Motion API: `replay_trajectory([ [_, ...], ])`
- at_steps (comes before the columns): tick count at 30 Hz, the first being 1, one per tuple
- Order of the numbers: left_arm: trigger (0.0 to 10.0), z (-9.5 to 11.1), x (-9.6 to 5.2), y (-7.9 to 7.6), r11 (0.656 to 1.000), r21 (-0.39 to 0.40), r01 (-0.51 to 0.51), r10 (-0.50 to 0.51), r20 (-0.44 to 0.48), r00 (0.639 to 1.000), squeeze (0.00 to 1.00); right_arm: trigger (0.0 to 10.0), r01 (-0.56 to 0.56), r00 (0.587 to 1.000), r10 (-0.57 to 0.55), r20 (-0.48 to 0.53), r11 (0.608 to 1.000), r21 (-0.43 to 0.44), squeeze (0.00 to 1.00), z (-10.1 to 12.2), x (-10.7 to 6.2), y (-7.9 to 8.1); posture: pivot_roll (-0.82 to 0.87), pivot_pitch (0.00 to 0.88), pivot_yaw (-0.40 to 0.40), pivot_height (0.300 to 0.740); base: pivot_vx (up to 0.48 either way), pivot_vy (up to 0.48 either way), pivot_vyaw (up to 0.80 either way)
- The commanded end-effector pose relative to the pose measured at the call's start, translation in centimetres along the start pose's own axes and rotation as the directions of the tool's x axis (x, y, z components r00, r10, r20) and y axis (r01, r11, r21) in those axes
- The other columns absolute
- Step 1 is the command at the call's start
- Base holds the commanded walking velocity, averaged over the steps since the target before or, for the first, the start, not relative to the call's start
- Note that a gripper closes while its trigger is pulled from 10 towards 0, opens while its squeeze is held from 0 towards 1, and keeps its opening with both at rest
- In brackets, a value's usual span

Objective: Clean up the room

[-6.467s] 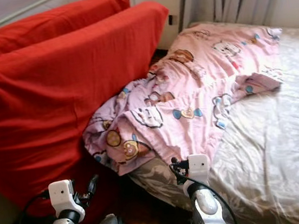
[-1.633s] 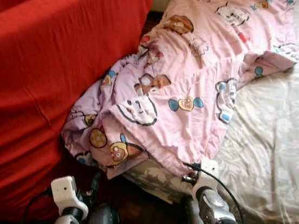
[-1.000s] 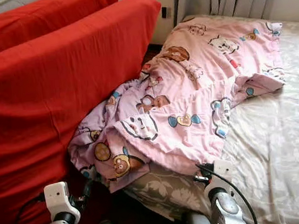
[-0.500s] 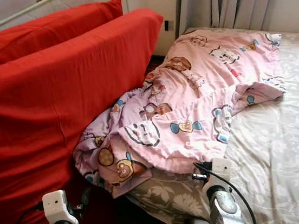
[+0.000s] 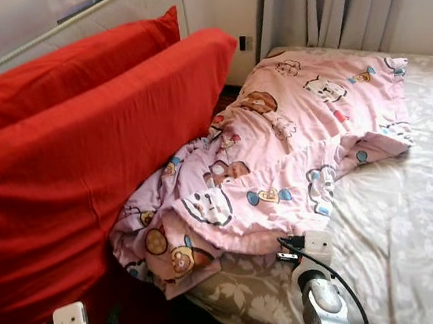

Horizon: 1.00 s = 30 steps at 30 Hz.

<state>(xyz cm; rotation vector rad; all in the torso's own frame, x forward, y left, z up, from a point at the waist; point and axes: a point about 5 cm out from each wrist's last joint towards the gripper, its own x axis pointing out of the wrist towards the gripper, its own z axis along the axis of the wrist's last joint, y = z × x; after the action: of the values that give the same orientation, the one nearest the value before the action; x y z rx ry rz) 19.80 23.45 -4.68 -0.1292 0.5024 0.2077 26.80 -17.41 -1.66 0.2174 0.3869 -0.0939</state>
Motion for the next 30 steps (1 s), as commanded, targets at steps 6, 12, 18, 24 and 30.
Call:
replay_trajectory([
  [6,10.0,-1.9,-0.9,1.3,0.998,0.0,-0.064,0.063,-0.095,0.993,0.0,10.0,0.0,1.0,0.001,0.03,1.0,-0.018,0.0,0.6,0.2,0.1,-0.01,0.0,0.003,0.74,0.0,0.0,0.0],
  [12,10.0,-3.4,-1.6,1.8,0.997,0.013,-0.071,0.073,-0.173,0.982,0.0,10.0,0.001,0.999,0.0,0.036,1.0,-0.011,0.0,0.6,0.2,0.4,-0.01,0.0,0.006,0.74,0.0,0.0,0.0],
  [18,10.0,-4.5,-2.1,1.7,0.997,0.005,-0.072,0.071,-0.223,0.972,0.0,10.0,0.009,0.999,-0.008,0.053,1.0,-0.008,0.0,0.8,0.2,0.2,-0.02,0.0,-0.001,0.74,0.0,0.0,0.0],
  [24,10.0,-5.3,-2.4,1.5,0.996,-0.016,-0.083,0.076,-0.263,0.962,0.0,10.0,0.027,0.999,-0.024,0.045,0.998,-0.05,0.0,1.6,0.7,-0.1,-0.02,0.0,-0.017,0.74,0.0,0.0,0.0],
  [30,10.0,-5.7,-2.6,1.6,0.996,-0.017,-0.092,0.083,-0.296,0.952,0.0,10.0,0.026,0.997,-0.023,0.071,0.999,-0.046,0.0,2.6,1.1,0.1,-0.01,0.0,-0.028,0.74,0.0,0.0,0.0],
])
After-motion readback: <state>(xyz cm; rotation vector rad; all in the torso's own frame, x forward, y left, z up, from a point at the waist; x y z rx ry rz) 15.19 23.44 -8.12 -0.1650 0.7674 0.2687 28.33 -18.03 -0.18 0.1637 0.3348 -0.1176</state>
